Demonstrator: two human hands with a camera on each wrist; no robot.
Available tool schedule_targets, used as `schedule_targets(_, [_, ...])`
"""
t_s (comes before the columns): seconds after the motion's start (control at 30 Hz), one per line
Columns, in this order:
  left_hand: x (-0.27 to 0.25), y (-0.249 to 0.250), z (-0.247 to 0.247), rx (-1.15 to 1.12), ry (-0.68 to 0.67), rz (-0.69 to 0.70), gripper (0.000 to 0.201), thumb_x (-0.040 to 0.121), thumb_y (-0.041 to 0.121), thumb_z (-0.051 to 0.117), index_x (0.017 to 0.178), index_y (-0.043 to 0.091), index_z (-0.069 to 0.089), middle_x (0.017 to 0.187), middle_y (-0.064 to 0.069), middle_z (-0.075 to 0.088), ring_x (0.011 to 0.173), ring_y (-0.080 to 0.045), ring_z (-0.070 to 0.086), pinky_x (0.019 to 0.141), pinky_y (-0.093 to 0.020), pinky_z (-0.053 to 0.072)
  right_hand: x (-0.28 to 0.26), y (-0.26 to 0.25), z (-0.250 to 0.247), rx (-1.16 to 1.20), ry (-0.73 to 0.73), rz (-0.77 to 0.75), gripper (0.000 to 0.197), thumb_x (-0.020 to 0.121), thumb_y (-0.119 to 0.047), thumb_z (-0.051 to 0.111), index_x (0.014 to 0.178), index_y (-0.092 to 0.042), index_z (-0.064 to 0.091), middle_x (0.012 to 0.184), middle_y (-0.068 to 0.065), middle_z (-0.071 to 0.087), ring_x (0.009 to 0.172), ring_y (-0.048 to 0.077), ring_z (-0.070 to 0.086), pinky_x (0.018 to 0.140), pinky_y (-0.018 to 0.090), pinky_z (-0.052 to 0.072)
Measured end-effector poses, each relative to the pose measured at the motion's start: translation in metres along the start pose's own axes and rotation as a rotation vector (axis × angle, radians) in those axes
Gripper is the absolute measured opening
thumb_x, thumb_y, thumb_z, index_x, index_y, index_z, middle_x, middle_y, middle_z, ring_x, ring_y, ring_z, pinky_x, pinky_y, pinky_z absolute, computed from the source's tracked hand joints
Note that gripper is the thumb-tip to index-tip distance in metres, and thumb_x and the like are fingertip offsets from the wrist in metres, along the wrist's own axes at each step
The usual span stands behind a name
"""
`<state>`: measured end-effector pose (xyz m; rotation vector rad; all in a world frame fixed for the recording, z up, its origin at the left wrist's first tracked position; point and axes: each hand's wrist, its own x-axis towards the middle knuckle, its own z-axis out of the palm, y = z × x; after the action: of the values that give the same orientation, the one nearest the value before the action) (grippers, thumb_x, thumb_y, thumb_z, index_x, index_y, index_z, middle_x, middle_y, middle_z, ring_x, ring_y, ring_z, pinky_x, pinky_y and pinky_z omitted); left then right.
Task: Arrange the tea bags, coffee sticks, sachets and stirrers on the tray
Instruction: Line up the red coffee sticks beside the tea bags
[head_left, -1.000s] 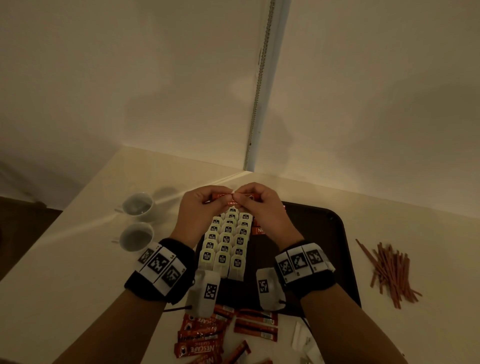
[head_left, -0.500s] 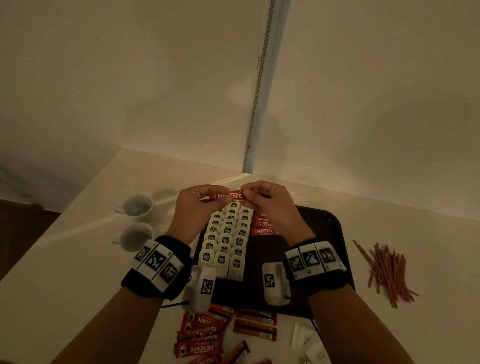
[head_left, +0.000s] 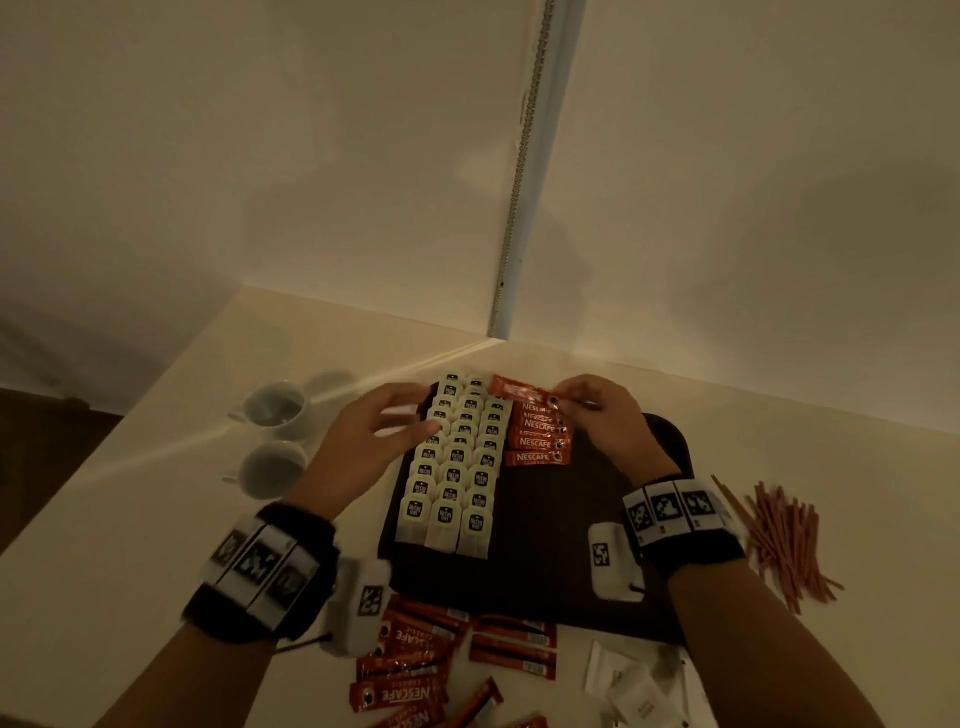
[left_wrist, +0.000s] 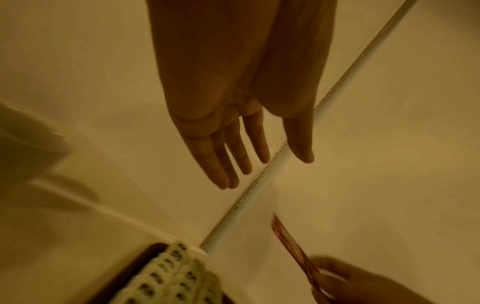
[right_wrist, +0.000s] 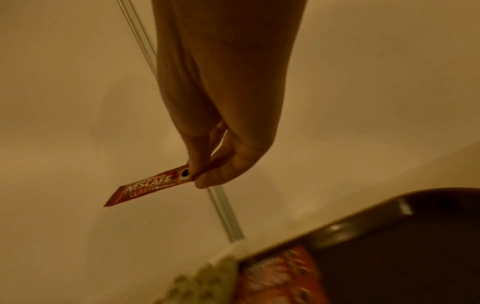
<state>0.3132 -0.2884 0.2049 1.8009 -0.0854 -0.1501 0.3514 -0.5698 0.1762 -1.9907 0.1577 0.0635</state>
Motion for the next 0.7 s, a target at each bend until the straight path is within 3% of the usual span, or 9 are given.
schedule_targets(0.1, [-0.025, -0.028, -0.025, 0.022, 0.003, -0.109, 0.016, 0.088, 0.011, 0.063, 0.098, 0.023, 0.066, 0.098, 0.008, 0.07, 0.091, -0.011, 0.065, 0.077, -0.025, 0.051, -0.001, 0.044, -0.008, -0.187, 0.034, 0.085, 0.012, 0.087, -0.007, 0.06, 0.093, -0.017, 0.061, 0.104, 0.0, 0.064, 0.098, 0.014, 0.06, 0.086, 0.03, 0.051])
schedule_targets(0.23, [-0.062, -0.06, -0.048, 0.013, 0.097, -0.259, 0.015, 0.092, 0.009, 0.057, 0.101, 0.015, 0.067, 0.097, -0.002, 0.07, 0.089, -0.023, 0.066, 0.077, -0.03, 0.052, -0.007, 0.084, -0.003, -0.38, -0.051, 0.228, 0.014, 0.087, -0.009, 0.061, 0.098, -0.018, 0.062, 0.104, -0.004, 0.06, 0.103, 0.011, 0.055, 0.09, 0.024, 0.042])
schedule_targets(0.33, [-0.082, -0.078, -0.057, 0.002, 0.162, -0.342, 0.015, 0.091, 0.008, 0.058, 0.097, 0.016, 0.069, 0.095, -0.004, 0.072, 0.088, -0.026, 0.066, 0.078, -0.036, 0.051, -0.008, 0.093, 0.008, -0.379, -0.068, 0.311, 0.013, 0.086, -0.012, 0.063, 0.097, -0.02, 0.062, 0.107, -0.004, 0.058, 0.101, 0.009, 0.053, 0.094, 0.029, 0.044])
schedule_targets(0.47, [-0.096, -0.094, -0.061, -0.01, 0.194, -0.413, 0.016, 0.091, 0.005, 0.057, 0.095, 0.014, 0.07, 0.091, -0.008, 0.073, 0.086, -0.032, 0.066, 0.082, -0.044, 0.05, -0.006, 0.096, 0.024, -0.335, 0.026, 0.338, 0.014, 0.086, -0.012, 0.063, 0.099, -0.019, 0.064, 0.11, -0.002, 0.06, 0.097, 0.005, 0.051, 0.087, 0.022, 0.041])
schedule_targets(0.7, [-0.102, -0.098, -0.064, -0.024, 0.215, -0.442, 0.017, 0.093, 0.004, 0.054, 0.095, 0.012, 0.069, 0.087, -0.007, 0.073, 0.087, -0.035, 0.065, 0.079, -0.042, 0.048, -0.004, 0.097, 0.025, -0.335, 0.169, 0.324, 0.016, 0.088, -0.01, 0.061, 0.103, -0.014, 0.064, 0.111, 0.002, 0.063, 0.093, 0.003, 0.05, 0.085, 0.019, 0.039])
